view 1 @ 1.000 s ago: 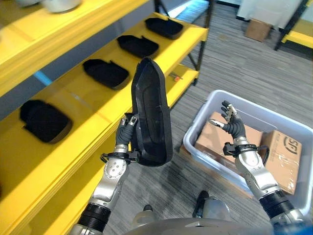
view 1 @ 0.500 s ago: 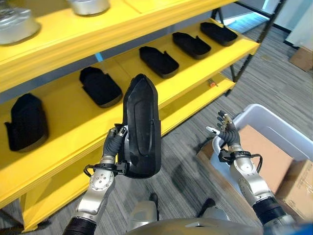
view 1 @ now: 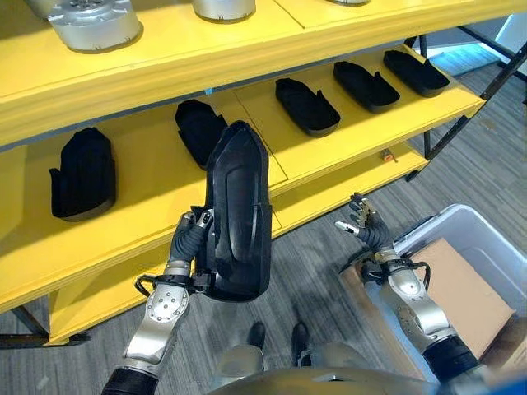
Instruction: Move parts from the plastic box to the shelf.
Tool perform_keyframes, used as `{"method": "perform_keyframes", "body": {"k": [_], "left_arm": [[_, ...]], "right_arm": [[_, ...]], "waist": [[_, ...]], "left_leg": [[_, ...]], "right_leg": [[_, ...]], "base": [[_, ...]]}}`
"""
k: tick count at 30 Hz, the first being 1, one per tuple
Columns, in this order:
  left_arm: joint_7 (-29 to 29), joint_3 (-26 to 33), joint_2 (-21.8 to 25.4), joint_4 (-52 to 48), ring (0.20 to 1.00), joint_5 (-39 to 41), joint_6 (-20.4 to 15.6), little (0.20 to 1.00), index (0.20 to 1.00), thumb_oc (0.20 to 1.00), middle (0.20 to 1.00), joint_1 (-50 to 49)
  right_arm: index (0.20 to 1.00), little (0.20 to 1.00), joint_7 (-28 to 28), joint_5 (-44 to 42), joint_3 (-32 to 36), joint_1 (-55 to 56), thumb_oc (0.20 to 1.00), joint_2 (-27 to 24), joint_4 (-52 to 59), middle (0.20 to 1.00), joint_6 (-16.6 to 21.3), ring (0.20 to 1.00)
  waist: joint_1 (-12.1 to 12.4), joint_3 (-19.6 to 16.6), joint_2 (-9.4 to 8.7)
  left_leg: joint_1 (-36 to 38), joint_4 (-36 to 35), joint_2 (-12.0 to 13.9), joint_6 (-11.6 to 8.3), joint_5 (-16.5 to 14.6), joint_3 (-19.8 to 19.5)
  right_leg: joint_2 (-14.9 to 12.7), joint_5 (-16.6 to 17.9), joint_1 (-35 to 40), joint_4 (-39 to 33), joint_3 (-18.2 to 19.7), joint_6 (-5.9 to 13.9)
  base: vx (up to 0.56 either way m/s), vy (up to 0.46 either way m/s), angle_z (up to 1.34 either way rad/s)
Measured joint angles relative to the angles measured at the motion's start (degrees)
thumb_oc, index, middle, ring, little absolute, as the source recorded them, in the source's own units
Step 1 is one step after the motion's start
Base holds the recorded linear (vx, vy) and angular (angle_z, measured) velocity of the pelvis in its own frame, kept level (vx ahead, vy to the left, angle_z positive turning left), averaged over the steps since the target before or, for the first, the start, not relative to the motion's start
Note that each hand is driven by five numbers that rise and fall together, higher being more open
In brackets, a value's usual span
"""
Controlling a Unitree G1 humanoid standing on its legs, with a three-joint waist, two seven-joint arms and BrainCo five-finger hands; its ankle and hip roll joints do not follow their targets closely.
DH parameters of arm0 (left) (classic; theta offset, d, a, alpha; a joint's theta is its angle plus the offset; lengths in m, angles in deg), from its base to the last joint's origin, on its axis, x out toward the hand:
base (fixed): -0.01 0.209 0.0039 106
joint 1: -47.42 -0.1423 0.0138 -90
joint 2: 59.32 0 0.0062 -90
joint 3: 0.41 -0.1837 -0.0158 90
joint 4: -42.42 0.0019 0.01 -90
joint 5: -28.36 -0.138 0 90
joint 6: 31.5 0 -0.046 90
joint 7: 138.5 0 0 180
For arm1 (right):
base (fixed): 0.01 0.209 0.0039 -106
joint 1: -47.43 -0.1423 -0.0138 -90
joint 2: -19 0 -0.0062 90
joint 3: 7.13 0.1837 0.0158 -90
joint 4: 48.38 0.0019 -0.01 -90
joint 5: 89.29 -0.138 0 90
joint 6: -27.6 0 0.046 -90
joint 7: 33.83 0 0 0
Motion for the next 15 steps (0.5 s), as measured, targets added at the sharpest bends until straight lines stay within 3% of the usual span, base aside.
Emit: {"method": "perform_keyframes", "body": {"k": [3,6,7,8,9,10,13,14,15], "left_arm": [[0.1,0.1,-0.3,-0.3,0.2,0.0,0.0,0.2,0.2,0.2,0.2,0.0],[0.7,-0.4,-0.6,-0.1,0.2,0.0,0.0,0.2,0.2,0.2,0.2,1.2],[0.7,-0.6,-0.6,-0.1,0.2,0.0,0.0,0.2,0.2,0.2,0.2,1.7],[0.7,-0.5,-0.5,-0.1,0.2,0.1,0.0,0.2,0.2,0.2,0.2,2.3],[0.7,-0.3,-0.4,-0.1,0.2,0.2,0.0,0.2,0.2,0.2,0.2,2.1],[0.7,-0.1,-0.3,-0.1,0.2,0.2,0.0,0.2,0.2,0.2,0.2,1.5],[0.7,0.3,0.9,-0.1,0.2,0.1,0.0,0.2,0.2,0.2,0.2,1.6],[0.7,0.0,0.9,0.7,0.2,0.1,0.1,0.2,0.2,0.2,0.2,3.1],[0.7,-0.3,0.7,1.5,0.2,0.1,0.1,0.2,0.2,0.2,0.2,4.2]], "right_arm": [[1.0,1.0,0.0,-0.6,0.0,0.1,1.0,0.0,0.0,1.0,0.0,1.0],[1.0,1.0,0.0,-0.6,0.0,0.3,1.0,-1.4,0.0,1.0,0.0,1.0],[1.0,1.0,-0.1,-0.6,0.0,0.2,1.0,-2.1,0.0,1.0,0.0,1.0],[1.0,1.0,-0.5,-0.6,0.2,-0.1,1.0,-2.6,0.0,1.0,0.0,1.0],[1.0,1.0,-0.5,-0.7,0.1,-0.5,1.0,-2.7,-0.1,1.0,0.0,1.0],[1.0,1.0,-0.5,-0.7,0.0,-0.6,1.0,-2.5,0.0,1.0,0.0,1.0],[1.0,1.0,-0.6,-0.7,0.2,-1.1,1.0,-2.2,0.0,1.0,0.0,1.0],[1.0,1.0,-0.8,-0.7,1.4,-0.7,1.0,-1.8,-0.3,1.0,0.1,1.0],[1.0,1.0,-1.2,-0.7,2.3,-0.3,1.0,-1.5,-0.6,1.0,0.1,1.0]], "waist": [[0.3,0.0,-0.1],[0.3,0.8,0.22],[0.1,1.3,0.01],[0.0,2.3,-1.16],[0.4,2.8,-0.97],[0.6,3.0,-0.95],[0.0,3.7,-2.34],[-1.0,4.1,-2.82],[-1.8,4.2,-2.75]], "left_leg": [[0.1,1.3,-0.5,-0.61,0.4,0.9],[-3.2,7.3,-2.4,-1.47,0.7,1.0],[-3.9,8.3,-2.6,-2.84,1.6,1.0],[-4.6,9.4,-3.5,-4.78,2.7,3.5],[-5.0,12.9,-2.7,-1.81,-0.2,5.8],[-4.6,15.6,-1.7,0.05,-2.4,7.7],[-3.5,21.7,3.6,-0.78,-6.2,5.5],[-3.5,21.8,8.9,-1.88,-7.5,5.6],[-3.7,20.6,11.9,-3.07,-7.4,5.6]], "right_leg": [[0.1,0.6,2.1,-1.9,-0.9,-0.14],[-0.9,-1.4,2.5,0.0,-3.3,0.12],[-1.8,-1.5,2.5,0.6,-3.4,-0.74],[-4.0,-0.8,2.3,0.7,-5.0,-4.03],[-4.0,-1.0,2.5,0.7,-5.3,-4.11],[-4.0,-1.7,2.6,1.2,-5.3,-4.47],[-3.8,-1.7,2.4,1.9,-5.6,-4.55],[-4.5,-1.2,2.0,2.9,-7.8,-4.51],[-4.8,-1.3,1.7,3.7,-9.3,-3.77]], "base": [[-0.05,-0.017,0.19],[-0.13,0.031,0.68],[-0.14,0.06,1.01],[-0.05,0.065,0.63],[-0.04,0.077,0.34],[0.01,0.093,0.07],[0.04,0.195,0.14],[0.0,0.209,0.52],[0.01,0.477,0.88]]}}
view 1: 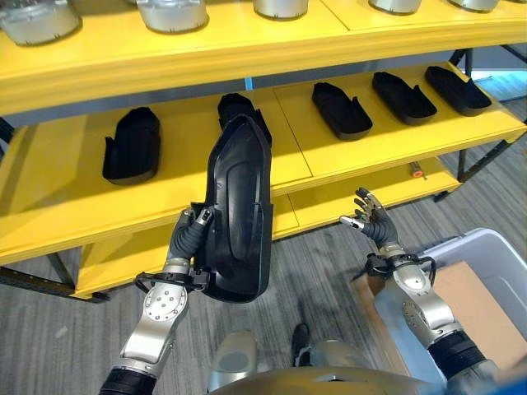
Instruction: Move parts from the plastic box to the shelf.
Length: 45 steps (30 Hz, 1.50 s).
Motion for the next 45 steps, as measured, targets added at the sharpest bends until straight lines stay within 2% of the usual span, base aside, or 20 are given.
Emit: {"method": "perform_keyframes", "body": {"k": [1,3,4,5,6,9,11,13,21,23,26,27,29,30,32,33,35,39,42,45], "left_arm": [[0.0,-0.7,-0.2,0.9,0.2,0.0,0.2,0.2,0.2,0.2,0.2,1.7],[0.1,-0.8,-0.7,1.2,0.2,0.3,0.1,0.2,0.2,0.2,0.2,1.9],[0.5,-1.7,-2.0,1.9,0.2,1.1,0.4,0.2,0.2,0.2,0.2,2.7],[0.7,-1.9,-2.8,1.5,0.2,1.9,0.5,0.2,0.2,0.2,0.2,1.8],[1.3,-1.8,-2.8,1.5,0.2,2.7,0.6,0.2,0.2,0.2,0.2,1.3],[1.5,-1.2,0.1,1.4,0.2,2.9,1.1,0.2,0.2,0.2,0.2,0.0],[1.6,0.2,1.1,1.3,0.2,2.8,1.1,0.2,0.2,0.2,0.2,-0.7],[1.6,1.5,2.3,1.4,0.2,2.8,1.1,0.2,0.2,0.2,0.2,-1.1],[1.7,2.1,3.2,1.4,0.2,2.4,1.0,0.2,0.2,0.2,0.2,-1.3],[1.4,2.2,2.9,1.6,0.2,2.5,1.0,0.2,0.2,0.2,0.2,-1.6],[1.3,2.4,2.8,2.0,0.2,2.5,1.0,0.2,0.2,0.2,0.2,-2.5],[1.2,3.2,2.6,2.1,0.2,2.5,1.0,0.2,0.2,0.2,0.2,-2.7],[1.2,4.1,2.2,2.2,0.2,2.7,0.9,0.2,0.2,0.2,0.2,-3.3],[1.2,4.7,2.6,2.1,0.2,2.8,1.0,0.2,0.2,0.2,0.2,-3.8],[1.3,4.7,2.5,2.1,0.2,2.8,1.0,0.2,0.2,0.2,0.2,-4.4],[1.3,4.0,2.0,2.1,0.2,2.8,1.0,0.2,0.2,0.2,0.2,-4.5],[1.3,3.7,1.4,2.2,0.2,2.8,1.0,0.2,0.2,0.2,0.2,-4.6],[1.4,3.2,0.0,2.0,0.2,2.9,1.0,0.2,0.2,0.2,0.2,-5.5],[1.5,1.3,-0.2,2.1,0.2,3.0,1.0,0.2,0.2,0.2,0.2,-4.8],[1.6,0.6,-0.2,2.2,0.2,4.0,1.0,0.2,0.2,0.2,0.2,-4.2]], "right_arm": [[1.0,1.0,-0.7,0.0,0.7,1.0,1.0,-0.2,-0.2,1.0,0.0,1.0],[1.0,1.0,-0.9,-0.1,1.5,1.8,1.0,-0.4,-0.2,1.0,0.1,1.0],[1.0,1.0,-1.6,-0.9,3.1,3.4,1.0,-0.5,-0.1,1.0,0.2,1.0],[1.0,1.0,-1.9,-1.3,4.1,4.4,1.0,-1.5,0.0,1.0,0.0,1.0],[1.0,1.0,-1.9,-1.8,4.4,4.9,1.0,-1.4,-0.3,1.0,-0.1,1.0],[1.0,1.0,-1.5,-2.0,4.1,7.7,1.0,0.7,0.6,1.0,-0.1,1.0],[1.0,1.0,-1.0,-2.0,4.0,7.7,1.0,1.3,0.6,1.0,-0.1,1.0],[1.0,1.0,-0.6,-2.0,4.3,7.4,1.0,2.8,0.6,1.0,-0.2,1.0],[1.0,1.0,0.5,-2.0,4.3,6.8,1.0,4.5,0.4,1.0,-0.7,1.0],[1.0,1.0,0.1,-2.0,4.1,6.5,1.0,5.2,0.5,1.0,-0.7,1.0],[1.0,1.0,0.2,-2.0,1.1,4.0,1.0,5.0,0.8,1.0,-0.8,1.0],[1.0,1.0,0.7,-2.0,-0.1,3.5,1.0,5.0,0.2,1.0,-0.8,1.0],[1.0,1.0,1.4,-2.0,-0.9,4.1,1.0,5.0,0.3,1.0,-1.0,1.0],[1.0,1.0,1.9,-2.0,-1.2,4.0,1.0,4.8,0.3,1.0,-1.0,1.0],[1.0,1.0,1.9,-2.0,-0.7,3.8,1.0,4.2,0.3,1.0,-1.0,1.0],[1.0,1.0,1.8,-2.0,-0.1,3.9,1.0,3.7,0.2,1.0,-1.0,1.0],[1.0,1.0,1.9,-2.0,0.0,4.6,1.0,3.1,0.7,1.0,-1.0,1.0],[1.0,1.0,2.1,-1.7,0.6,5.7,1.0,0.8,1.8,1.0,-1.0,1.0],[1.0,1.0,2.1,-1.6,0.9,5.7,1.0,-0.6,1.7,1.0,-0.9,1.0],[1.0,1.0,2.3,-1.4,2.0,4.7,1.0,-0.7,1.7,1.0,-0.8,1.0]], "waist": [[-1.2,0.1,0.27],[-1.7,0.1,1.29],[-2.5,-0.1,3.36],[-2.8,-1.0,5.58],[-1.7,-1.3,6.38],[0.2,-3.1,3.22],[0.7,-3.5,2.43],[2.2,-3.7,1.55],[3.6,-4.2,-0.36],[3.6,-4.5,-0.76],[3.3,-4.5,1.85],[3.8,-4.0,2.32],[3.6,-4.4,2.23],[3.7,-4.8,1.2],[3.5,-5.3,0.38],[3.3,-5.3,0.93],[2.6,-5.0,1.82],[1.9,-5.0,2.19],[1.9,-4.6,2.5],[2.9,-2.2,2.11]], "left_leg": [[0.8,-4.5,4.5,-0.95,0.7,1.1],[2.1,-9.1,7.8,-1.29,1.8,2.7],[2.1,-10.8,8.9,-1.62,2.2,5.0],[2.4,-13.3,8.5,-0.35,2.9,4.6],[3.4,-14.9,7.7,-4.41,4.6,4.8],[3.2,-14.8,-0.4,-3.43,5.3,4.4],[3.2,-13.7,-3.8,-2.96,5.0,4.5],[2.9,-12.1,-6.0,-1.54,4.2,4.5],[-1.3,-3.5,-9.3,0.93,-1.0,4.4],[-2.5,-1.0,-10.8,2.83,-1.9,5.1],[-1.6,-3.1,-9.8,4.23,-2.0,9.7],[-0.2,-5.3,-9.1,4.75,-0.8,10.0],[1.6,-10.2,-8.5,5.75,2.0,11.1],[3.4,-15.0,-8.5,4.87,4.2,12.8],[3.8,-17.1,-10.0,5.0,5.3,13.5],[4.0,-17.3,-10.1,4.98,5.3,13.3],[3.8,-18.2,-10.0,4.13,5.9,12.2],[4.2,-19.3,-9.9,3.67,6.9,11.4],[2.4,-15.6,-9.7,2.86,6.5,9.2],[-1.5,-6.4,-10.2,0.97,6.1,6.0]], "right_leg": [[-0.5,-1.9,-0.7,2.4,-2.0,0.35],[-2.1,-3.0,-2.0,6.2,-2.9,2.57],[-3.0,-4.3,-1.9,7.8,-4.9,3.64],[-3.0,-5.3,-2.4,9.1,-4.9,4.87],[-3.9,-5.6,-2.4,10.2,-4.4,6.32],[-11.4,-3.9,-1.6,9.6,-2.9,10.63],[-13.5,-3.0,0.0,7.5,0.9,11.21],[-15.4,-1.6,1.1,6.2,1.7,12.25],[-17.5,-1.1,3.9,1.4,1.5,13.73],[-19.1,0.9,3.0,2.6,1.4,14.49],[-19.1,8.3,-2.1,6.0,-0.9,9.4],[-17.9,4.2,-4.4,9.8,-0.6,10.95],[-11.9,0.2,-6.6,14.5,-1.4,10.34],[-6.8,-1.8,-7.4,13.8,-2.2,9.57],[-3.9,-2.9,-6.5,8.3,-1.7,7.37],[-2.9,-1.6,-4.8,4.6,-1.1,6.36],[-1.0,-0.6,-3.7,2.7,1.9,6.16],[-0.5,0.1,-2.4,-0.2,1.2,4.74],[0.1,-0.5,-1.6,-0.1,0.7,3.73],[-0.5,-2.1,-1.7,1.2,0.8,1.61]], "base": [[0.01,0.364,0.79],[0.06,0.277,0.63],[0.08,0.317,0.68],[0.09,0.319,0.56],[0.11,0.413,0.43],[0.05,0.283,0.4],[0.02,0.347,0.28],[0.02,0.239,0.22],[0.02,0.278,0.06],[-0.04,0.368,-0.18],[0.0,0.222,-0.58],[0.01,0.084,-0.51],[0.03,0.009,-0.38],[0.06,-0.058,-0.36],[0.08,-0.064,-0.23],[0.12,-0.117,-0.12],[0.15,-0.154,0.14],[0.08,-0.161,0.24],[-0.02,-0.12,0.32],[0.04,-0.047,0.06]]}}
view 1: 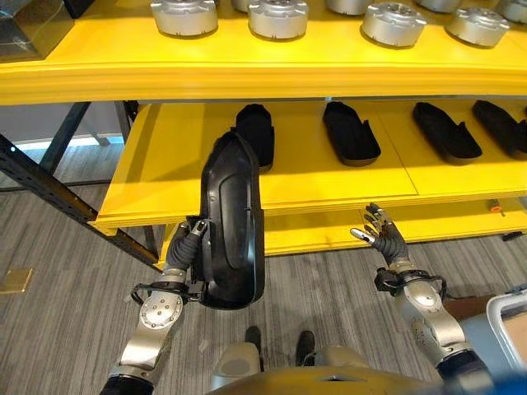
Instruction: Move parts from the plastic box to the shelf.
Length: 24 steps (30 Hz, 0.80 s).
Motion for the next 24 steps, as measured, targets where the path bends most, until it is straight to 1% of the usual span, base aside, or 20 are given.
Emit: {"method": "perform_keyframes", "body": {"k": [1,2,3,4,6,7,8,9,10,11,12,13,14,15,16,17,18,21,22,24], "left_arm": [[0.1,0.0,0.0,0.0,0.2,0.1,0.0,0.2,0.2,0.2,0.2,-0.2],[0.0,0.2,0.3,0.0,0.2,0.2,0.0,0.2,0.2,0.2,0.2,-0.1],[0.0,0.3,0.4,-0.1,0.2,0.2,0.0,0.2,0.2,0.2,0.2,0.0],[0.0,0.2,0.2,-0.1,0.2,0.2,0.0,0.2,0.2,0.2,0.2,0.2],[-0.2,0.3,0.2,-0.1,0.2,0.2,0.0,0.2,0.2,0.2,0.2,0.6],[-0.2,0.1,0.2,-0.2,0.2,0.2,0.0,0.2,0.2,0.2,0.2,0.8],[-0.2,0.1,0.2,-0.1,0.2,0.1,0.0,0.2,0.2,0.2,0.2,1.2],[-0.3,0.1,0.2,-0.2,0.2,0.0,0.0,0.2,0.2,0.2,0.2,1.9],[-0.3,0.1,0.1,-0.2,0.2,0.0,0.0,0.2,0.2,0.2,0.2,2.5],[-0.4,0.1,0.1,-0.2,0.2,-0.1,0.0,0.2,0.2,0.2,0.2,3.5],[-0.4,0.0,0.0,-0.2,0.2,-0.2,0.0,0.2,0.2,0.2,0.2,4.1],[-0.5,0.1,0.1,-0.2,0.2,-0.2,-0.1,0.2,0.2,0.2,0.2,4.6],[-0.7,0.9,0.3,-0.3,0.2,-0.2,-0.1,0.2,0.2,0.2,0.2,6.1],[-1.0,1.2,0.5,-0.3,0.2,-0.2,-0.2,0.2,0.2,0.2,0.2,6.0],[-1.7,2.1,0.8,-0.3,0.2,-0.2,-0.2,0.2,0.2,0.2,0.2,5.7],[-2.0,2.4,1.0,-0.3,0.2,-0.3,-0.2,0.2,0.2,0.2,0.2,5.7],[-2.7,3.4,1.4,-0.3,0.2,-0.3,-0.5,0.2,0.2,0.2,0.2,5.8],[-3.2,4.8,2.6,-0.3,0.2,-0.4,-0.9,0.2,0.2,0.2,0.2,5.9],[-4.1,5.6,3.3,-0.3,0.2,-2.0,-1.1,0.2,0.2,0.2,0.2,6.1],[-5.0,5.9,3.4,-0.2,0.2,-3.5,-1.1,0.2,0.2,0.2,0.2,7.1]], "right_arm": [[1.0,1.0,0.0,0.2,0.1,0.1,1.0,0.0,0.0,1.0,0.1,1.0],[1.0,1.0,-0.3,0.6,0.2,0.2,1.0,0.3,0.0,1.0,0.1,1.0],[1.0,1.0,-0.4,0.6,0.2,0.3,1.0,0.4,0.1,1.0,0.1,1.0],[1.0,1.0,-0.5,0.7,0.2,0.3,1.0,0.1,0.2,1.0,0.1,1.0],[1.0,1.0,-0.8,1.0,0.3,0.3,1.0,0.1,0.1,1.0,0.1,1.0],[1.0,1.0,-1.1,1.1,0.3,0.3,1.0,0.0,-0.3,1.0,0.1,1.0],[1.0,1.0,-1.4,1.2,0.6,0.3,1.0,0.0,-0.6,1.0,0.1,1.0],[1.0,1.0,-1.8,1.4,1.1,0.3,1.0,-0.1,-0.7,1.0,0.1,1.0],[1.0,1.0,-1.9,1.5,1.8,0.3,1.0,-0.1,-0.7,1.0,0.1,1.0],[1.0,1.0,-2.4,1.6,2.6,0.3,1.0,0.0,-0.7,1.0,0.2,1.0],[1.0,1.0,-2.5,1.6,3.0,0.4,1.0,-0.4,-0.6,1.0,0.2,1.0],[1.0,1.0,-2.7,1.6,3.1,0.4,1.0,-0.6,-0.8,1.0,0.2,1.0],[1.0,1.0,-2.7,1.6,2.8,1.2,1.0,-0.1,-1.1,1.0,0.2,1.0],[1.0,1.0,-2.7,1.6,2.8,1.5,1.0,0.3,-1.1,1.0,0.2,1.0],[1.0,1.0,-2.7,1.6,2.8,2.1,1.0,1.0,-1.1,1.0,0.2,1.0],[1.0,1.0,-2.7,1.6,2.8,2.4,1.0,1.3,-1.1,1.0,0.2,1.0],[1.0,1.0,-2.4,1.6,2.6,2.5,1.0,1.4,-1.1,1.0,0.2,1.0],[1.0,1.0,-2.1,1.6,2.8,2.6,1.0,1.9,-1.2,1.0,0.2,1.0],[1.0,1.0,-1.9,1.6,2.7,2.6,1.0,2.6,-1.2,1.0,0.1,1.0],[1.0,1.0,-1.6,1.6,2.6,2.6,1.0,2.7,-1.3,1.0,0.1,1.0]], "waist": [[0.2,0.1,0.1],[0.1,0.3,-0.28],[0.0,0.5,-0.71],[-0.9,0.8,-0.85],[-1.1,1.3,-0.65],[-1.5,1.4,-0.51],[-1.7,1.6,-0.1],[-2.5,1.9,0.57],[-2.7,2.1,1.3],[-2.8,2.3,3.19],[-3.3,2.2,4.69],[-3.8,2.3,5.45],[-3.7,2.3,3.97],[-3.5,2.1,3.54],[-2.8,1.9,2.95],[-2.5,1.9,2.76],[-2.2,1.8,2.51],[-2.2,2.0,2.09],[-2.2,1.8,1.65],[-2.2,1.9,1.08]], "left_leg": [[0.1,-0.6,0.3,-0.12,0.0,-0.6],[0.8,-1.5,2.0,0.54,-1.0,-1.1],[1.3,-2.5,3.0,0.47,-1.0,-0.6],[1.6,-4.5,6.3,0.1,-0.8,-1.5],[2.9,-8.2,10.8,-0.79,-0.2,-1.8],[3.4,-9.7,12.6,-1.62,0.4,-2.6],[3.5,-10.0,14.0,-1.87,0.5,-1.9],[3.6,-10.2,14.9,-2.19,0.8,1.0],[3.8,-10.4,15.3,-2.26,0.9,1.8],[4.8,-11.6,14.9,-2.42,1.3,2.3],[5.1,-11.8,14.5,-1.63,2.2,2.5],[5.8,-12.6,14.5,-4.74,1.9,3.0],[5.9,-12.6,11.2,-4.96,2.3,3.3],[5.9,-12.4,10.3,-4.39,2.0,3.5],[6.4,-12.2,8.2,-3.12,1.3,3.9],[6.7,-12.1,7.4,-2.62,1.1,4.4],[6.6,-11.8,6.0,-1.89,0.8,4.9],[6.6,-11.0,4.5,-0.84,0.2,5.6],[6.5,-10.4,4.1,-0.43,-0.3,6.2],[6.4,-9.8,3.9,-0.26,-0.6,6.7]], "right_leg": [[-0.1,-0.1,0.5,0.0,0.1,-0.44],[-0.4,-0.1,0.9,-0.6,-0.4,-1.66],[-0.6,-0.1,0.8,-0.5,-0.4,-1.82],[-0.7,-0.2,0.7,-0.4,-0.1,-1.46],[-0.4,0.1,0.3,0.3,0.0,-1.26],[-0.3,-0.3,0.2,0.7,0.0,-0.89],[-0.8,0.0,0.0,1.6,-0.4,-0.25],[-1.0,-0.3,0.0,2.1,-0.9,-0.06],[-1.1,-0.3,-0.1,2.3,-0.9,0.44],[-1.4,-0.4,-0.2,2.9,-0.7,1.85],[-1.2,-0.9,-0.3,3.4,-0.9,3.04],[-1.6,-1.2,-0.3,4.2,-0.8,3.92],[-5.0,-1.3,-0.5,4.8,-0.7,5.83],[-5.9,-1.1,-0.3,4.6,-0.5,6.56],[-7.9,-0.5,0.6,3.4,0.0,7.9],[-8.6,-0.2,0.9,3.1,0.3,8.47],[-9.9,0.3,1.1,2.4,0.9,9.46],[-11.3,1.3,1.7,1.1,1.2,10.79],[-11.6,1.9,1.9,0.4,1.9,11.02],[-11.8,2.3,1.8,0.1,2.5,11.28]], "base": [[0.07,0.032,-0.05],[0.07,0.059,-0.05],[0.05,0.061,0.06],[0.04,0.09,0.04],[0.01,0.116,-0.06],[-0.02,0.205,-0.1],[-0.01,0.293,0.07],[0.02,0.25,0.09],[0.02,0.236,0.07],[0.04,0.212,0.03],[0.05,0.225,0.12],[0.06,0.231,0.31],[0.05,0.243,0.25],[0.04,0.225,0.16],[0.02,0.224,-0.01],[0.0,0.233,-0.04],[-0.01,0.225,-0.08],[0.0,0.196,-0.09],[0.01,0.149,-0.16],[0.0,0.091,-0.15]]}}
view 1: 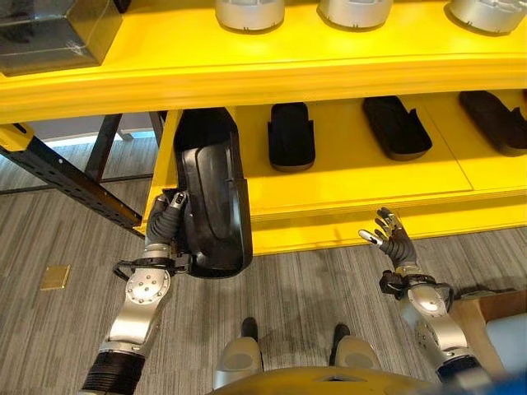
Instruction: Move parts from the plastic box to the shelf.
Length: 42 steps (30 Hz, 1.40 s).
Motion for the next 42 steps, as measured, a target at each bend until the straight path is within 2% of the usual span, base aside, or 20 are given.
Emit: {"method": "perform_keyframes", "body": {"k": [5,9,13,19,22,25,30,34,38,42], "left_arm": [[-1.9,0.1,0.0,0.2,0.2,-3.1,0.0,0.2,0.2,0.2,0.2,2.5],[-3.3,0.1,0.3,2.4,0.2,-4.0,0.0,0.2,0.2,0.2,0.2,7.9],[-6.7,-0.4,4.8,11.5,0.2,-5.1,0.3,0.2,0.2,0.2,0.2,17.2],[-7.7,-1.9,8.7,18.9,0.2,-2.5,1.2,0.2,0.2,0.2,0.2,22.8],[-7.9,-4.8,14.2,23.8,0.2,-2.6,2.6,0.2,0.2,0.2,0.2,26.5],[-8.0,-4.9,16.0,25.8,0.2,-2.1,3.4,0.2,0.2,0.2,0.2,29.2],[-7.8,-10.0,20.7,30.5,0.2,-0.3,3.7,0.2,0.2,0.2,0.2,38.6],[-7.8,-11.6,21.1,32.0,0.2,0.5,3.7,0.2,0.2,0.2,0.2,42.7],[-7.6,-16.6,22.1,38.6,0.2,5.9,3.8,0.2,0.2,0.2,0.2,51.3],[-6.7,-22.1,24.1,43.0,0.2,6.4,4.0,0.2,0.2,0.2,0.2,59.4]], "right_arm": [[1.0,1.0,0.1,0.0,-0.1,0.1,1.0,-0.1,0.0,1.0,-0.1,1.0],[1.0,1.0,0.2,0.0,-0.1,0.2,1.0,-0.3,-0.2,1.0,-0.1,1.0],[1.0,1.0,1.3,0.0,-0.3,0.0,1.0,-0.3,-0.5,1.0,-0.1,1.0],[1.0,1.0,1.8,0.0,-0.7,-0.1,1.0,-0.3,-0.7,1.0,-0.2,1.0],[1.0,1.0,2.0,0.0,-1.4,-0.6,1.0,-0.2,-1.0,1.0,-0.2,1.0],[1.0,1.0,2.2,0.0,-1.9,-0.8,1.0,-0.3,-1.0,1.0,-0.2,1.0],[1.0,1.0,2.3,-0.1,-2.8,-2.9,1.0,-0.3,-0.9,1.0,-0.1,1.0],[1.0,1.0,2.3,-0.2,-2.9,-4.1,1.0,-0.3,-0.8,1.0,0.0,1.0],[1.0,1.0,2.2,-0.7,-3.3,-5.0,1.0,-0.3,-0.2,1.0,0.0,1.0],[1.0,1.0,2.1,-0.8,-4.5,-5.9,1.0,-0.3,0.0,1.0,0.0,1.0]], "waist": [[-0.2,0.3,-0.95],[-0.4,0.3,-1.19],[-1.4,0.6,-2.07],[-2.4,1.6,-3.53],[-2.7,2.7,-4.4],[-3.0,4.5,-4.85],[-3.2,7.9,-4.87],[-3.4,9.6,-4.98],[-3.5,11.2,-5.23],[-4.2,12.4,-5.41]], "left_leg": [[-0.2,2.3,0.5,-0.21,-1.3,1.2],[-2.0,4.3,1.0,-0.36,-1.8,0.4],[-4.4,5.7,1.2,-0.42,-1.9,-0.4],[-8.1,8.1,1.3,-0.43,-1.9,-0.7],[-10.0,9.8,2.1,-0.6,-2.3,-0.9],[-11.6,11.5,2.5,-0.65,-2.5,-1.3],[-17.3,15.7,3.3,-0.85,-3.5,-2.8],[-19.4,17.9,3.5,-0.52,-3.9,-3.5],[-22.4,20.9,3.9,-0.17,-4.8,-4.0],[-25.1,22.8,3.9,-0.07,-5.2,-5.2]], "right_leg": [[0.8,0.3,0.1,-0.2,1.4,-0.06],[1.2,0.6,-0.1,-0.5,0.9,-0.37],[1.4,1.2,-1.4,-0.5,0.2,-0.53],[1.4,1.9,-3.8,-0.4,0.1,-0.48],[2.1,2.6,-4.9,-0.5,0.1,-0.8],[2.4,2.8,-5.9,0.1,0.1,-0.96],[3.0,2.9,-9.9,2.5,-0.5,-1.25],[3.1,3.0,-11.1,3.3,-0.8,-1.32],[3.1,2.9,-13.1,4.7,-0.9,-1.3],[3.1,2.9,-14.5,5.5,-1.8,-1.29]], "base": [[0.01,0.062,-0.15],[0.0,0.028,0.07],[-0.04,0.004,0.1],[-0.06,-0.012,0.02],[-0.07,-0.014,-0.02],[-0.08,-0.017,0.03],[-0.08,-0.01,0.07],[-0.03,0.004,0.04],[-0.02,0.002,0.01],[-0.01,0.011,0.12]]}}
